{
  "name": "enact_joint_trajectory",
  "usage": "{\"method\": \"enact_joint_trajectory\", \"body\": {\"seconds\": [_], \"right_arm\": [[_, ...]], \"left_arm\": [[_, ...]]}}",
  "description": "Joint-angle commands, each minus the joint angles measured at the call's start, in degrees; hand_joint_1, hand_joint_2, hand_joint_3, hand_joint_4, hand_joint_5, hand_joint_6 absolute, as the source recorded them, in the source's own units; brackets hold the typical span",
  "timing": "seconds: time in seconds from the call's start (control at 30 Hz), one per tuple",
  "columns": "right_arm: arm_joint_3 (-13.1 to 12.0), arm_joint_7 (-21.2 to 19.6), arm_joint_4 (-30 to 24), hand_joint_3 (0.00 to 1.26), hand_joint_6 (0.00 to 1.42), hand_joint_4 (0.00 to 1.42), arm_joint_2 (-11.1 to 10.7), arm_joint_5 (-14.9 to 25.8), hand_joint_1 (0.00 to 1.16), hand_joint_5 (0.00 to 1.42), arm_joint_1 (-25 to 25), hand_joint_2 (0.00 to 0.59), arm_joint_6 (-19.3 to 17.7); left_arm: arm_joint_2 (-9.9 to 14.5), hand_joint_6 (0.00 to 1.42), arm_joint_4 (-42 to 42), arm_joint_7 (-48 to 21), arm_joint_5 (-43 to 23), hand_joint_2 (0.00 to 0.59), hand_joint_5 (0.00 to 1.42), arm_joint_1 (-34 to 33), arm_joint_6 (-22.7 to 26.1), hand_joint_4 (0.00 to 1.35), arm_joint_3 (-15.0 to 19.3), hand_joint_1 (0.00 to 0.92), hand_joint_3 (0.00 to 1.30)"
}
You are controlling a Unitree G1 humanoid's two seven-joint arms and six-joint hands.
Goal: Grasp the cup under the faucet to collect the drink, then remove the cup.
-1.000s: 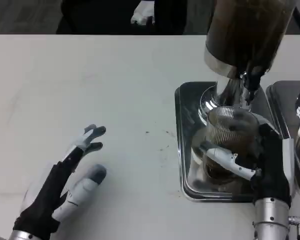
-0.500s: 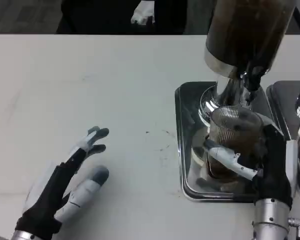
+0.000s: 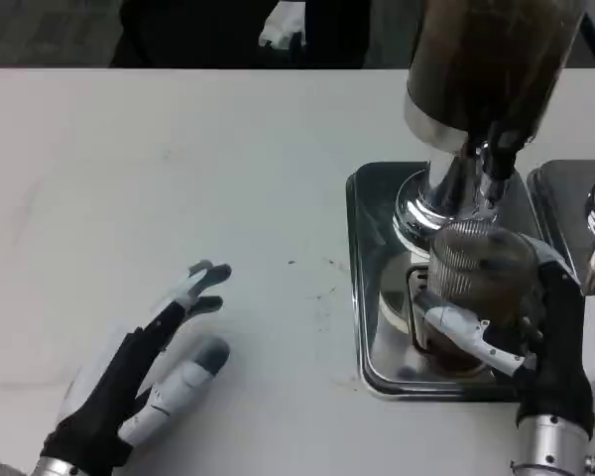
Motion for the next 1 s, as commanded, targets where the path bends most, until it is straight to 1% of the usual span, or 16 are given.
{"method": "enact_joint_trajectory", "body": {"seconds": [0.03,0.07,0.13,0.2,0.3,0.37,0.47,0.6,0.73,1.0], "right_arm": [[0.61,0.31,-4.5,0.74,1.27,0.81,0.3,-0.19,1.11,0.91,2.06,0.104,-2.23],[0.72,0.41,-5.26,0.75,1.28,0.82,0.31,-0.21,1.11,0.91,2.62,0.103,-2.3],[0.93,0.62,-7.35,0.76,1.29,0.84,0.33,-0.35,1.1,0.91,3.84,0.103,-2.49],[1.05,0.9,-8.7,0.76,1.3,0.84,0.4,-0.31,1.1,0.92,4.56,0.102,-2.48],[1.51,2.52,-11.21,0.76,1.31,0.84,0.48,0.46,1.09,0.93,6.4,0.101,-2.47],[1.91,3.47,-13.0,0.77,1.32,0.85,0.52,0.51,1.09,0.93,7.92,0.101,-2.56],[2.41,4.39,-16.3,0.77,1.33,0.86,0.67,0.09,1.09,0.93,10.22,0.101,-2.32],[2.79,5.92,-19.56,0.78,1.35,0.87,0.68,0.5,1.09,0.94,12.07,0.101,-1.72],[3.47,8.51,-23.18,0.79,1.36,0.87,0.61,1.44,1.08,0.95,14.32,0.1,-1.25],[4.6,14.43,-31.52,0.79,1.36,0.88,0.14,3.89,1.07,0.96,19.15,0.096,-0.11]], "left_arm": [[1.55,0.06,-2.6,-1.07,1.37,0.148,0.12,0.05,2.11,0.0,-0.78,0.0,0.12],[1.72,0.03,-3.1,-0.97,1.73,0.148,0.1,0.16,2.37,0.0,-0.79,0.0,0.09],[3.14,0.0,-5.61,-0.43,5.14,0.149,0.01,0.43,3.6,0.0,-1.03,0.0,0.01],[5.19,0.0,-9.78,0.27,10.15,0.148,0.0,0.9,5.5,0.0,-1.16,0.0,0.0],[7.38,0.0,-15.48,1.21,15.5,0.148,0.0,1.95,8.32,0.0,-1.1,0.0,0.0],[8.88,0.0,-20.18,2.51,19.76,0.147,0.0,3.13,10.12,0.0,-0.43,0.0,0.0],[10.06,0.0,-25.76,4.27,24.18,0.142,0.0,5.23,12.95,0.0,0.44,0.0,0.0],[11.22,0.0,-29.82,5.24,26.39,0.126,0.0,7.78,15.53,0.0,0.99,0.0,0.0],[12.37,0.0,-33.15,5.92,27.53,0.112,0.0,10.66,17.21,0.0,1.68,0.0,0.0],[13.26,0.0,-37.23,7.47,27.77,0.098,0.0,16.24,18.38,0.0,3.65,0.0,0.0]]}}
